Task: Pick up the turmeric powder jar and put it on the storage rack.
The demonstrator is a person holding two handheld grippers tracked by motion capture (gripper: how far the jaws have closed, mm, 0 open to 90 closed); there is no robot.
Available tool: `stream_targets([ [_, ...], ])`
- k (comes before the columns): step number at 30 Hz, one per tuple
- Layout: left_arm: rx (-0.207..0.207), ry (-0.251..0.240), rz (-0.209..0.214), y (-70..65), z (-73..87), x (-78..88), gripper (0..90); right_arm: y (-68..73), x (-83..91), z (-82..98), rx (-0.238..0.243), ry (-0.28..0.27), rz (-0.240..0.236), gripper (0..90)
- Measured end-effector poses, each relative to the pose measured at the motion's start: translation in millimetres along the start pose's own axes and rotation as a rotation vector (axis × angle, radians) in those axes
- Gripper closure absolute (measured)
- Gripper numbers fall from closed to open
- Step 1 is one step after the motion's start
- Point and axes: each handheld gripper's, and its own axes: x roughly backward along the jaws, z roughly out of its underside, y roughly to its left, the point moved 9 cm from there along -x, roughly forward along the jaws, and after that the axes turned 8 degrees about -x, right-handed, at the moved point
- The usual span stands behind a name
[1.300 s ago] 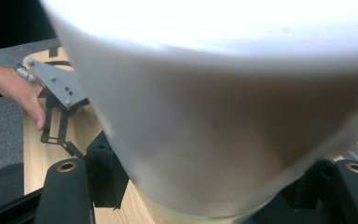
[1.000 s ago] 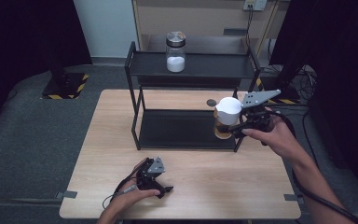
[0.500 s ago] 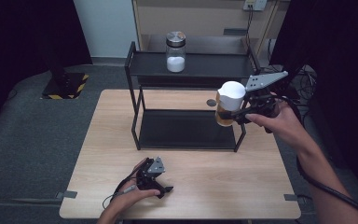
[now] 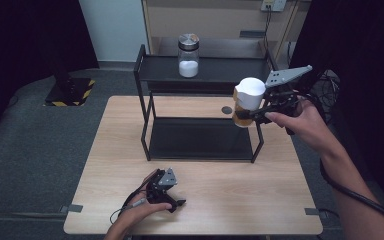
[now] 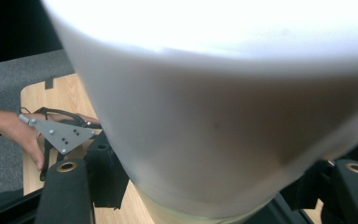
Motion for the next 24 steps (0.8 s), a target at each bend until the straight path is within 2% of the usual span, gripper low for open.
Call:
stream_targets([
  [24, 0.002, 0.000, 0.001, 0.0, 0.0, 0.0, 0.0, -11.7, 0.6, -42.5, -0.002, -0.022, 0.040, 31.9],
])
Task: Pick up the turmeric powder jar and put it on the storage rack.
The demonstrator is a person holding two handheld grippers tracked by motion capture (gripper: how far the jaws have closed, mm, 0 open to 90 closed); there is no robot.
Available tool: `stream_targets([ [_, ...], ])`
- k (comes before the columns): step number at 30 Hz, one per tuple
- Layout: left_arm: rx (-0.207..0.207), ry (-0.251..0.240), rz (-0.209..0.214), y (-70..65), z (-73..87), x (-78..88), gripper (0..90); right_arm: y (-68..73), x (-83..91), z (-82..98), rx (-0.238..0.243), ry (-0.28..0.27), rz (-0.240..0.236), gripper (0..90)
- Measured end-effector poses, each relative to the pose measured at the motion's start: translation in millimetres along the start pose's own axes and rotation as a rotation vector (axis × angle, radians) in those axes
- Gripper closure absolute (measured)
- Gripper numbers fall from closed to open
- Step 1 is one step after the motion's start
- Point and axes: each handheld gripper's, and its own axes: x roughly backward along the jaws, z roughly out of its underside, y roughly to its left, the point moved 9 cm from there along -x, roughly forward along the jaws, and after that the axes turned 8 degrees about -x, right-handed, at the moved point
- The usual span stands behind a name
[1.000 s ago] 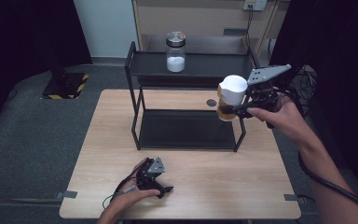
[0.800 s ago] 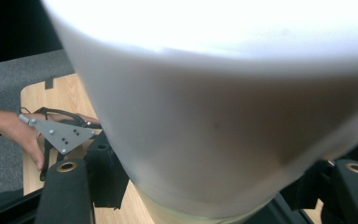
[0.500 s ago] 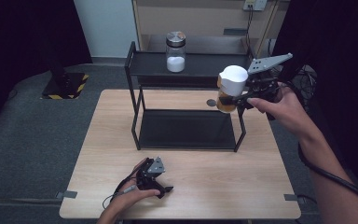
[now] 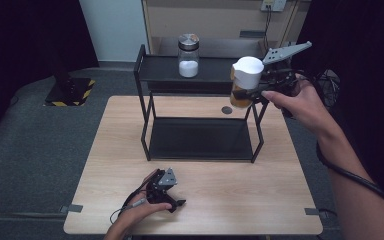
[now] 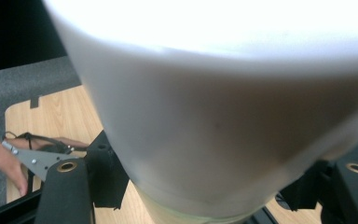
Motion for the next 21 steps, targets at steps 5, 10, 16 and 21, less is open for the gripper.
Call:
stream_targets([
  [5, 0.001, -0.001, 0.000, 0.0, 0.0, 0.0, 0.0, -2.7, 0.7, -11.2, -0.001, -0.011, 0.007, 31.9],
  [10, 0.001, 0.000, 0.000, -0.1, 0.0, 0.0, 0.0, -4.8, -1.3, -23.8, 0.007, -0.013, 0.019, 31.9],
  [16, -0.004, 0.003, 0.000, 0.2, -0.2, 0.3, 0.0, -10.4, -7.0, -37.3, 0.005, -0.021, 0.029, 31.9],
  [21, -0.003, 0.003, -0.001, 0.1, -0.1, 0.3, 0.0, -17.4, -13.6, -48.2, -0.003, -0.029, 0.044, 31.9],
])
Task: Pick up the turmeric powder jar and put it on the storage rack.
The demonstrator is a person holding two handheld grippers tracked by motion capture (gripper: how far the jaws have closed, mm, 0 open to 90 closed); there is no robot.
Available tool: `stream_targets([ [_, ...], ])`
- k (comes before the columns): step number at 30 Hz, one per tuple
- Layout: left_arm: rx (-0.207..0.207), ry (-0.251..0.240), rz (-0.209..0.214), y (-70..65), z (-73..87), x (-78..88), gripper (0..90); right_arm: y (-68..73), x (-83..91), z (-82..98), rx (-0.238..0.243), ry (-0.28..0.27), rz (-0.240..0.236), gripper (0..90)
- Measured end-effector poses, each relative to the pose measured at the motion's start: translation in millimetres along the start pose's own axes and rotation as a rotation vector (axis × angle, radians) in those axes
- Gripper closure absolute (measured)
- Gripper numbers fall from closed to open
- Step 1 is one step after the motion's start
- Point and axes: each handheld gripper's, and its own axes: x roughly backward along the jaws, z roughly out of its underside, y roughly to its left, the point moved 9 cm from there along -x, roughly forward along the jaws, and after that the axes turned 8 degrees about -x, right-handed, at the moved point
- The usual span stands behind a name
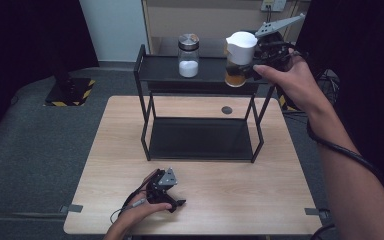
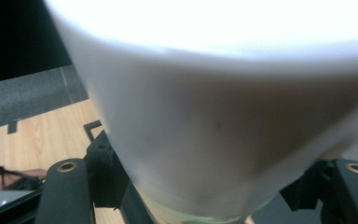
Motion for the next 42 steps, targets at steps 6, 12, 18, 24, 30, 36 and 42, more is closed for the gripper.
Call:
stream_targets([
  [6, 0.000, 0.000, 0.000, 0.0, 0.0, 0.0, 0.0, -8.5, -11.5, -11.7, -0.013, -0.003, 0.018, 31.9],
  [12, -0.001, 0.000, 0.000, 0.1, 0.0, 0.1, 0.0, -16.8, -24.9, -18.7, -0.024, 0.002, 0.035, 31.9],
  [18, 0.000, -0.001, 0.000, 0.0, 0.1, -0.1, 0.0, -24.2, -38.1, -19.0, -0.040, 0.011, 0.046, 31.9],
  [24, 0.000, -0.001, -0.001, 0.0, 0.1, -0.1, 0.0, -28.0, -46.1, -15.2, -0.055, 0.016, 0.053, 31.9],
  [30, 0.000, -0.001, -0.001, -0.1, 0.1, -0.1, 0.0, -29.0, -50.8, -12.5, -0.063, 0.015, 0.053, 31.9],
  [36, 0.000, -0.001, -0.001, -0.1, 0.1, -0.1, 0.0, -30.1, -53.6, -11.7, -0.068, 0.016, 0.054, 31.9],
  [42, -0.001, -0.001, -0.001, -0.1, 0.1, -0.1, 0.0, -29.8, -56.0, -11.8, -0.067, 0.020, 0.052, 31.9],
])
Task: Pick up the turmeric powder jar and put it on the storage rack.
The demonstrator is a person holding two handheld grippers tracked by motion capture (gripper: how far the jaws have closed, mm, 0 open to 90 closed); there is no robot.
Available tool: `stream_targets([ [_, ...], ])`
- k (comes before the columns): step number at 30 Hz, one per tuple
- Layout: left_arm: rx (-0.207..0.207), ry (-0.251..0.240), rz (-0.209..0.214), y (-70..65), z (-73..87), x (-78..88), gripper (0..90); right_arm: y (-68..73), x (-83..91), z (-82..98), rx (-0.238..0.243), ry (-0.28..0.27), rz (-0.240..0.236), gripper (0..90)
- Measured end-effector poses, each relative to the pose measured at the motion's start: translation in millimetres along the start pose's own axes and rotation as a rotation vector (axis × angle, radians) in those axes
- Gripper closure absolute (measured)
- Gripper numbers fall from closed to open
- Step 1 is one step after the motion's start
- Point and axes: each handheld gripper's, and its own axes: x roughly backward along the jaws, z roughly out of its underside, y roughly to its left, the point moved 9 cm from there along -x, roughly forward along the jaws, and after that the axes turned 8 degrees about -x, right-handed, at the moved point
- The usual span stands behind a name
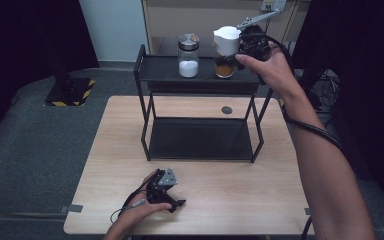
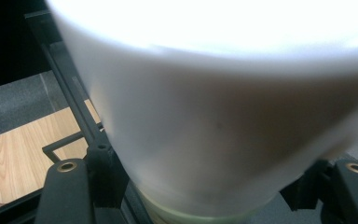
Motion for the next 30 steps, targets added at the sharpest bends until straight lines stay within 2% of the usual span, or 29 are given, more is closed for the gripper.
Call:
stream_targets([
  [12, 0.000, 0.000, 0.000, -0.1, 0.0, 0.0, 0.0, -0.1, -2.4, 1.4, 0.002, 0.004, 0.006, 31.9],
  [24, 0.002, 0.001, -0.002, -0.4, -0.1, 0.1, 0.0, -3.3, -2.5, 4.6, -0.028, -0.001, 0.002, 31.4],
  [30, 0.003, 0.001, -0.003, -0.6, -0.1, 0.2, 0.0, -3.6, -2.2, 4.1, -0.019, 0.002, 0.002, 30.8],
])
